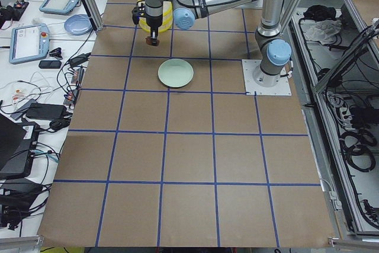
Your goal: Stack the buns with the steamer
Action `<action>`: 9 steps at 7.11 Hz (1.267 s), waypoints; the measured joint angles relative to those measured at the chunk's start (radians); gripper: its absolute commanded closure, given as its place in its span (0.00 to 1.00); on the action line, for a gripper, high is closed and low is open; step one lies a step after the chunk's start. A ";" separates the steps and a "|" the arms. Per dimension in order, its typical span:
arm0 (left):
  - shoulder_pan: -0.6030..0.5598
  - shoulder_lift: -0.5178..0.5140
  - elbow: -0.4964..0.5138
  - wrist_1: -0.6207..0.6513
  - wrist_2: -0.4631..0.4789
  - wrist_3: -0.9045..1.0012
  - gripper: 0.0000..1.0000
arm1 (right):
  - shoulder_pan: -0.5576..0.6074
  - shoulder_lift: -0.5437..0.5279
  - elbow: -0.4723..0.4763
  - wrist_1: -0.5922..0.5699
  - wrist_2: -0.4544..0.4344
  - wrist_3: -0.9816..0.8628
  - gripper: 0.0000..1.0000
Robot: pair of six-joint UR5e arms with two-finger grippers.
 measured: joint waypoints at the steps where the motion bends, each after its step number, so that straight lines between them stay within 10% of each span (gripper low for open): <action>1: -0.006 0.005 0.001 0.002 -0.004 -0.026 1.00 | -0.001 -0.038 -0.003 0.026 -0.003 0.001 0.00; 9: -0.340 -0.123 0.137 0.209 -0.119 -0.842 1.00 | -0.004 -0.495 -0.005 0.550 -0.092 0.005 0.00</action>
